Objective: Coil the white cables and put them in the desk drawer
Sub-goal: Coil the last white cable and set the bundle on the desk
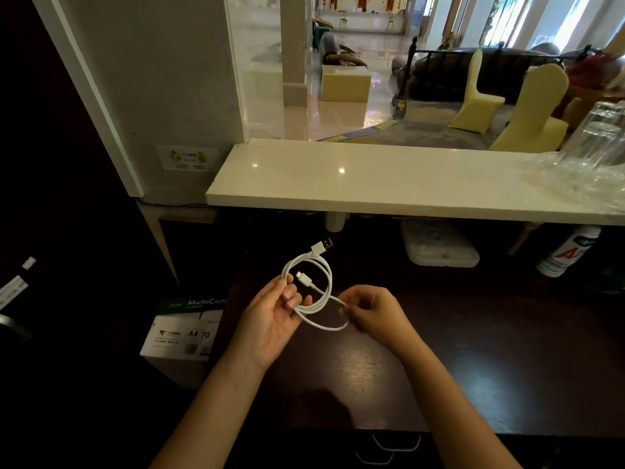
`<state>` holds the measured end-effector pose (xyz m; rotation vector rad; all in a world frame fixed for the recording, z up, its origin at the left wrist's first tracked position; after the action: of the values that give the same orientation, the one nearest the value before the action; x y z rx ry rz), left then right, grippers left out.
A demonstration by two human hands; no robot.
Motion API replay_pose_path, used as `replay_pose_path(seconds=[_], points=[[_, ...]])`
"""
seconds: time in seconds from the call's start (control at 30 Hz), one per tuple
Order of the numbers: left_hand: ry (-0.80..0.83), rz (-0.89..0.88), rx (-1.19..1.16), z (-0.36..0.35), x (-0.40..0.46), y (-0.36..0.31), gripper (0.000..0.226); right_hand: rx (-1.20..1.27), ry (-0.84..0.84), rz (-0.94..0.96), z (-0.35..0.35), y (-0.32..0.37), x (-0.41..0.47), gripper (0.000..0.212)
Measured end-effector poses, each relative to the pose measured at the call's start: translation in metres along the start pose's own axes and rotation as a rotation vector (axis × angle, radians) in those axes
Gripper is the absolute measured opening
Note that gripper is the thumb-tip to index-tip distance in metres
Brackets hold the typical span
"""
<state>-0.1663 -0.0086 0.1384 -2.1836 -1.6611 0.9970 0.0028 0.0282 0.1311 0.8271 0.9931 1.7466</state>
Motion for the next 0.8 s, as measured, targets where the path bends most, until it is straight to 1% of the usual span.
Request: replay_pose_path(seconds=[0.1,0.17,0.27,0.3,0.37,0.4,0.43,0.5,0.53,0.6,0.63,0.67,0.8], points=[[0.017,0.027,-0.013,0.003,0.000,0.001,0.024,0.205,-0.039,0.061,-0.001,0.003,-0.004,0.013],[0.019,0.040,-0.010,0.002,-0.001,0.002,0.024,0.272,-0.035,0.109,-0.004,0.008,-0.006,0.015],[0.004,0.054,-0.008,-0.002,-0.002,0.008,0.023,0.314,-0.047,0.209,-0.010,0.019,-0.007,0.029],[-0.003,0.060,-0.008,-0.004,-0.002,0.010,0.023,0.291,-0.051,0.252,-0.011,0.021,-0.008,0.035],[-0.010,0.073,0.005,-0.006,-0.003,0.014,0.022,0.163,-0.057,0.342,-0.016,0.024,-0.010,0.041],[-0.011,0.076,0.010,-0.007,-0.003,0.016,0.023,0.098,-0.073,0.380,-0.019,0.024,-0.010,0.039],[-0.012,0.075,0.009,-0.008,-0.003,0.017,0.023,0.052,-0.106,0.414,-0.022,0.025,-0.009,0.034],[-0.025,0.063,-0.001,-0.009,-0.002,0.017,0.025,-0.018,-0.210,0.467,-0.025,0.025,-0.006,0.015],[-0.039,0.054,-0.007,-0.009,-0.002,0.016,0.026,-0.058,-0.264,0.491,-0.025,0.024,-0.005,0.014],[-0.065,0.036,-0.014,-0.009,-0.001,0.015,0.026,-0.143,-0.382,0.525,-0.023,0.019,-0.006,0.024],[-0.071,0.029,-0.012,-0.009,-0.001,0.016,0.026,-0.193,-0.428,0.534,-0.022,0.019,-0.007,0.025],[-0.070,0.022,-0.010,-0.009,-0.001,0.016,0.027,-0.242,-0.453,0.543,-0.021,0.021,-0.009,0.024],[-0.079,-0.012,0.008,-0.014,-0.003,0.022,0.026,-0.464,-0.457,0.606,-0.021,0.031,-0.015,0.021]])
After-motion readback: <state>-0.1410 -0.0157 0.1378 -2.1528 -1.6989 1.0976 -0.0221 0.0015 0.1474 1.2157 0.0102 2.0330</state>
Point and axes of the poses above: each hand's wrist, its own x-axis towards the middle knuckle, its own z-axis out of the back of the hand, y = z × x, the point moved 2 cm from there along x, towards the middle knuckle, and after that the axes turned 12 degrees about z, right-handed, at the moved point
